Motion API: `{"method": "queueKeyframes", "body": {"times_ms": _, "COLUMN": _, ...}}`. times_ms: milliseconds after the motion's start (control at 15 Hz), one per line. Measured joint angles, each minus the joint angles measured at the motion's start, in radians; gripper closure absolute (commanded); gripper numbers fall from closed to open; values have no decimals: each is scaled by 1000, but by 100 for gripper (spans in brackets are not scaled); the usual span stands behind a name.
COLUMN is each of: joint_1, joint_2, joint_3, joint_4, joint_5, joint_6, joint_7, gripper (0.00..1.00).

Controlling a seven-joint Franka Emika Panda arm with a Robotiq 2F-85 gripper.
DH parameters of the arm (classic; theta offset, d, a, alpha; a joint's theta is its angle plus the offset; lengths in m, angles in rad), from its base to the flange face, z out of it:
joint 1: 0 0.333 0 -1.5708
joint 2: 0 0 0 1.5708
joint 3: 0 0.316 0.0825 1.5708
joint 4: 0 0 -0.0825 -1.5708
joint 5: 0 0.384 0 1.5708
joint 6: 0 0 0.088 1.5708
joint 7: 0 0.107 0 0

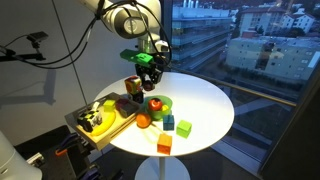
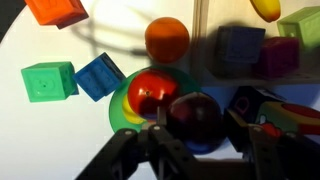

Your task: Pick up the brown toy from the table and put it in the green bowl

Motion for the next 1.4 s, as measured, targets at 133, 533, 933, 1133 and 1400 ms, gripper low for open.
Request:
{"method": "queueKeyframes", "body": {"times_ms": 133, "joint_1": 3, "joint_2": 23, "joint_3": 8, "joint_4": 20, "joint_5": 0, "joint_6": 1, "joint_7": 13, "gripper": 66}}
{"method": "queueKeyframes", "body": {"times_ms": 533, "joint_1": 13, "joint_2": 95, "joint_3": 31, "joint_4": 74, "joint_5": 0, "joint_6": 5, "joint_7": 52, "gripper": 66}}
{"method": "queueKeyframes", "body": {"times_ms": 933, "joint_1": 18, "joint_2": 177, "joint_3": 44, "joint_4": 139, "joint_5": 0, "joint_6": 11, "joint_7": 82, "gripper": 66}}
{"method": "queueKeyframes", "body": {"times_ms": 1133, "joint_1": 17, "joint_2": 212, "joint_3": 44, "joint_4": 169, "joint_5": -1, "joint_6": 11, "joint_7": 85, "gripper": 66}}
{"method": "queueKeyframes", "body": {"times_ms": 1400, "joint_1": 14, "joint_2": 251, "joint_3": 43, "joint_4": 196, "joint_5": -2, "joint_6": 11, "joint_7": 87, "gripper": 66}}
